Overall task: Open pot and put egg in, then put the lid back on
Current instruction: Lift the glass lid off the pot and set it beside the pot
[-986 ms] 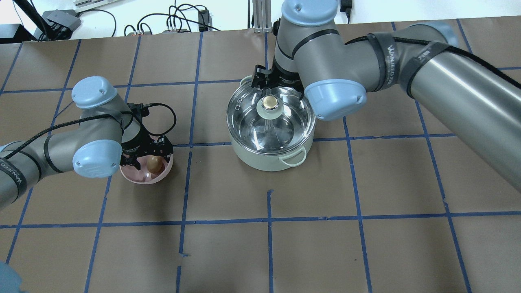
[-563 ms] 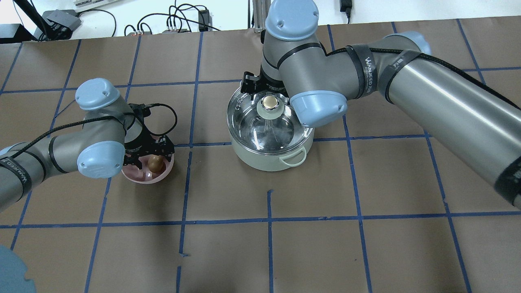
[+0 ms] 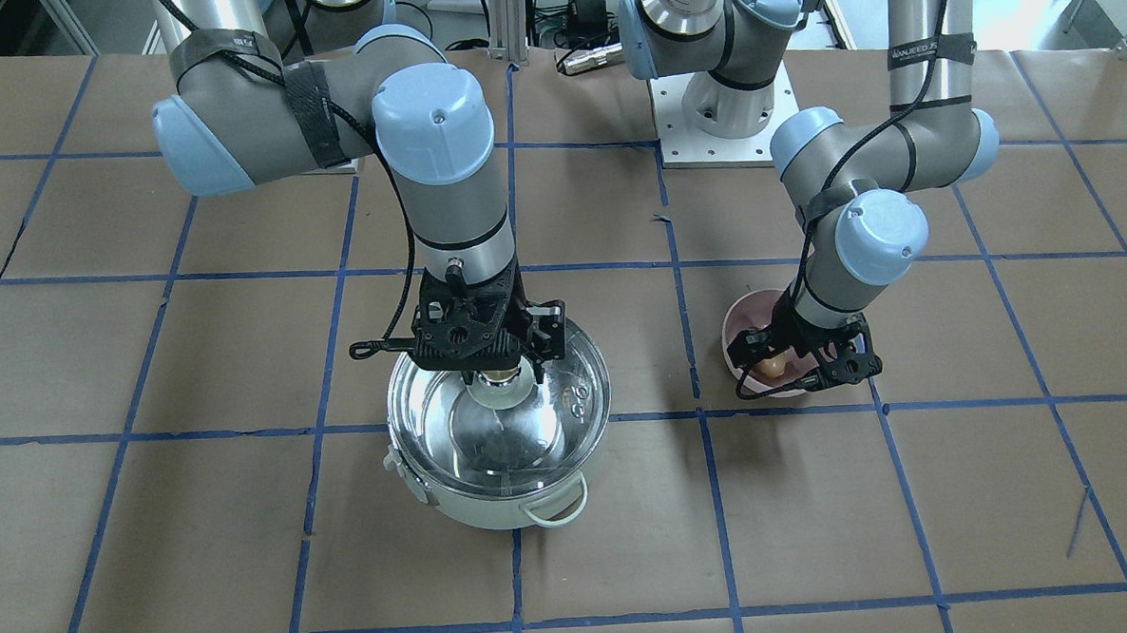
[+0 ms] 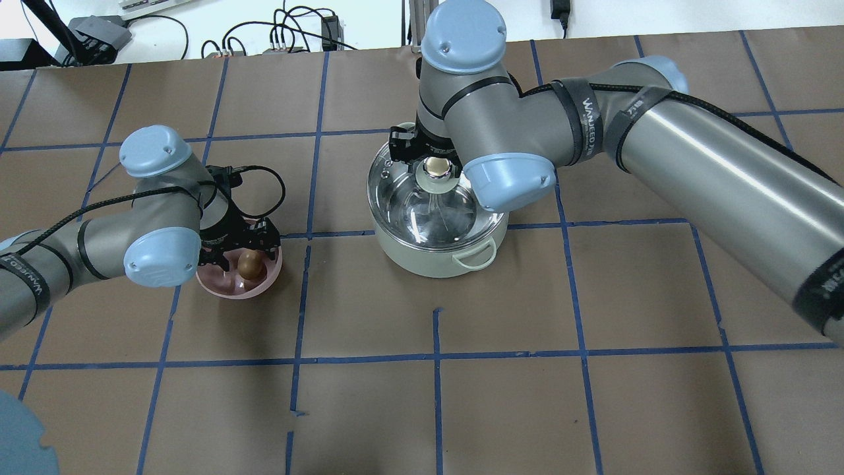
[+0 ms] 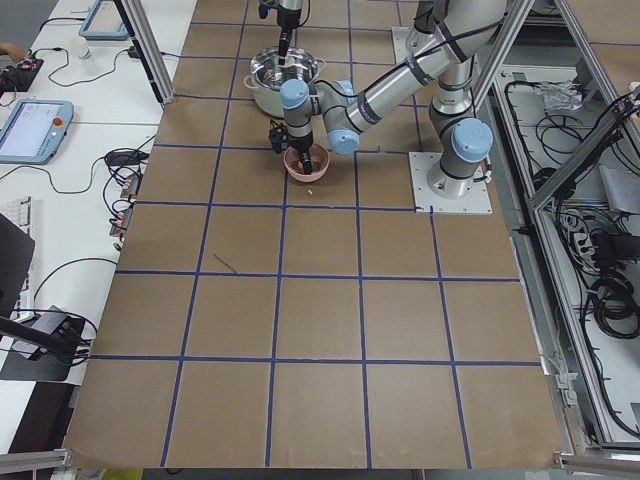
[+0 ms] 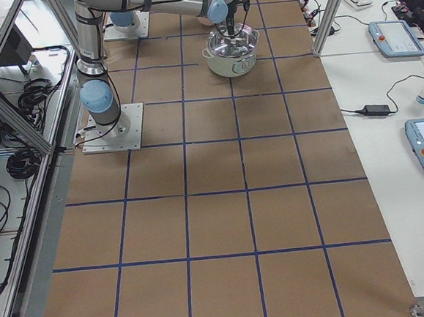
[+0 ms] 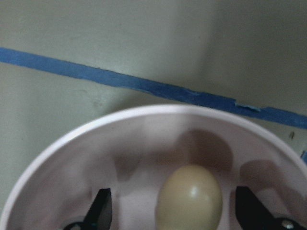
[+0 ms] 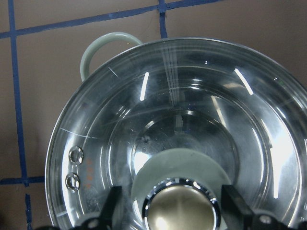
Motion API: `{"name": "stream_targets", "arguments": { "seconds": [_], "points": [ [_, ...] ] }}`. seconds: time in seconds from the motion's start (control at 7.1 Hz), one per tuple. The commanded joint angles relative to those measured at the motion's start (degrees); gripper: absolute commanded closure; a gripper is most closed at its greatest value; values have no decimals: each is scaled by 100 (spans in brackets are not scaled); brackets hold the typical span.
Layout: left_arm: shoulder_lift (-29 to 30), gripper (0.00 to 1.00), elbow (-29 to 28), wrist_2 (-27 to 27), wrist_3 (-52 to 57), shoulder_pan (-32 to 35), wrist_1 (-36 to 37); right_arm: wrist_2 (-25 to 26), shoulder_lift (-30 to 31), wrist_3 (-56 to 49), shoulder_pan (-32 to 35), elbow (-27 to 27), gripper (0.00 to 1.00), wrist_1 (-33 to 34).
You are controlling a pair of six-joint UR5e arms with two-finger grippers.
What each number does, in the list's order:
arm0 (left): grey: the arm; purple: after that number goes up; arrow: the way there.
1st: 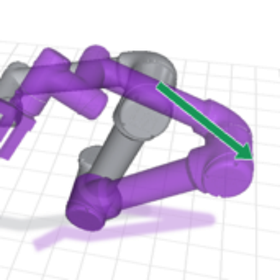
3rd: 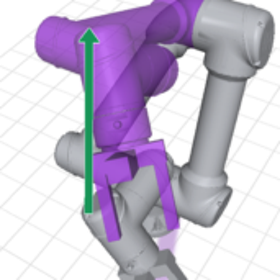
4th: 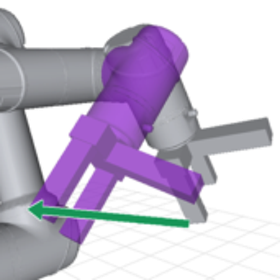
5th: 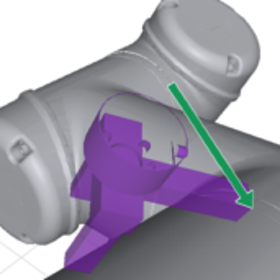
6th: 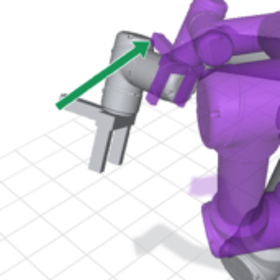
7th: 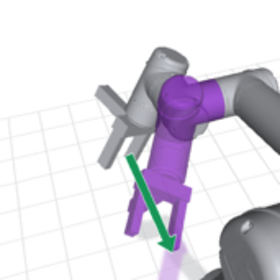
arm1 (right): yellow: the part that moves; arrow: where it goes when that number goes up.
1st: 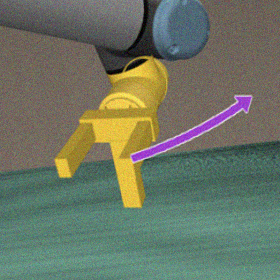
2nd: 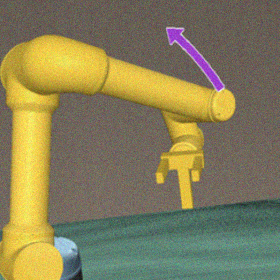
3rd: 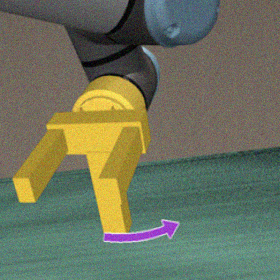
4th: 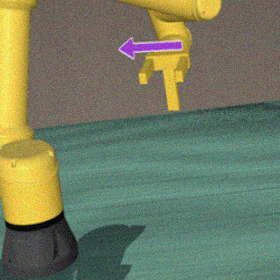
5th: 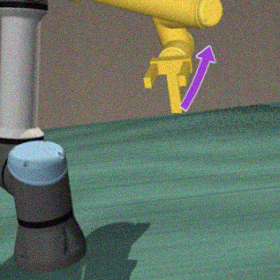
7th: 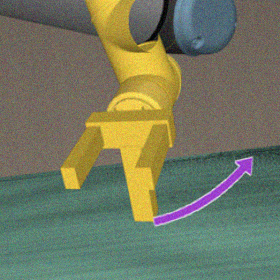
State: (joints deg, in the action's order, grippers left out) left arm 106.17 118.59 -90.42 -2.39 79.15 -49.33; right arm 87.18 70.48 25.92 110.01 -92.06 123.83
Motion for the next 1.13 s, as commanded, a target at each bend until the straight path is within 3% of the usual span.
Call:
{"name": "stream_targets", "arguments": {
  "seconds": [0.0, 0.28, 0.42, 0.56, 0.99],
  "points": [
    [9, 20, -3, -11, 28, -5, 90, 62, 36, -52, -15, 39, 65, -122],
    [1, 53, -11, -37, 19, -5, 90, 71, 167, -61, -102, 65, 85, -464],
    [1, 66, -3, -37, 2, -5, 90, 80, 238, -69, -155, 152, 86, -570],
    [1, 77, -11, -37, 1, -5, 82, 62, 473, -87, -286, 380, 86, -1084],
    [9, 84, 6, -37, -16, -5, 82, -8, 1211, -1033, -1400, 479, 86, -2228]
  ]
}}
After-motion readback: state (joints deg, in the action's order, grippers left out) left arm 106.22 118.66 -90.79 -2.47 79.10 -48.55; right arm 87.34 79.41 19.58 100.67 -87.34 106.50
